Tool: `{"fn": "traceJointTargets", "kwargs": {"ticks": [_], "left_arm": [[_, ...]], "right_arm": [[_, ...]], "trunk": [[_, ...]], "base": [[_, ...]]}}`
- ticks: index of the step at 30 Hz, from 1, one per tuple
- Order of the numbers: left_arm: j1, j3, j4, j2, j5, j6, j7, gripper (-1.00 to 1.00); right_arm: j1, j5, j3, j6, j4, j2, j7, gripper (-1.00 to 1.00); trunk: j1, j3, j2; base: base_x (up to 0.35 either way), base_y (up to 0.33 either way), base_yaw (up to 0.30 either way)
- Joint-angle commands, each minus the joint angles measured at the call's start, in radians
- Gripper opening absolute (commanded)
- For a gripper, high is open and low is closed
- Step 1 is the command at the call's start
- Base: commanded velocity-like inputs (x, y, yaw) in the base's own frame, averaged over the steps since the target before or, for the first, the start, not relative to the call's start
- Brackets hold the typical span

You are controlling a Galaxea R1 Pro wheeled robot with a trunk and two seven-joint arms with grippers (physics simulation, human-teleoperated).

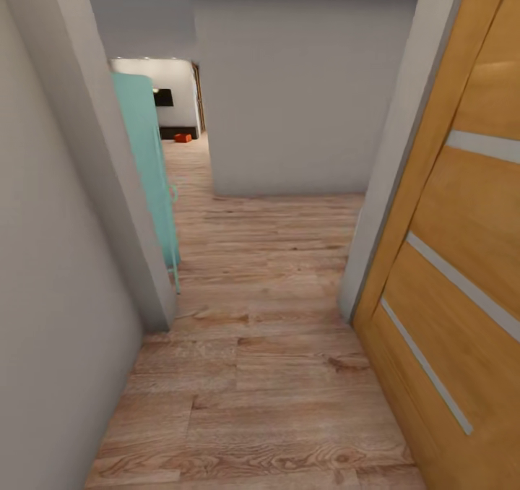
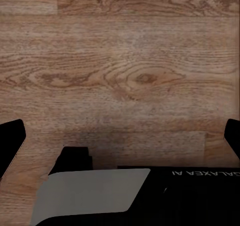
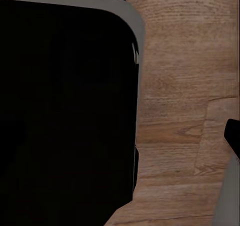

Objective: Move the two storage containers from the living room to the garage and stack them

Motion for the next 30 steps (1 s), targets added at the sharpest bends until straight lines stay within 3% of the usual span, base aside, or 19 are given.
{"fn": "traceJointTargets", "kwargs": {"ticks": [1, 30], "left_arm": [[-0.001, -0.009, 0.001, 0.0, 0.009, -0.004, 0.005, 1.0], [-0.001, -0.008, 0.001, 0.0, 0.009, -0.004, 0.005, 1.0]], "right_arm": [[0.0, 0.0, 0.001, 0.0, 0.001, 0.002, 0.0, 1.0], [0.001, -0.002, 0.0, 0.0, 0.003, 0.0, 0.0, 1.0]], "trunk": [[0.001, -0.001, 0.0], [0.001, -0.001, 0.0]], "base": [[0.344, -0.022, 0.0], [0.338, -0.002, 0.0]]}}
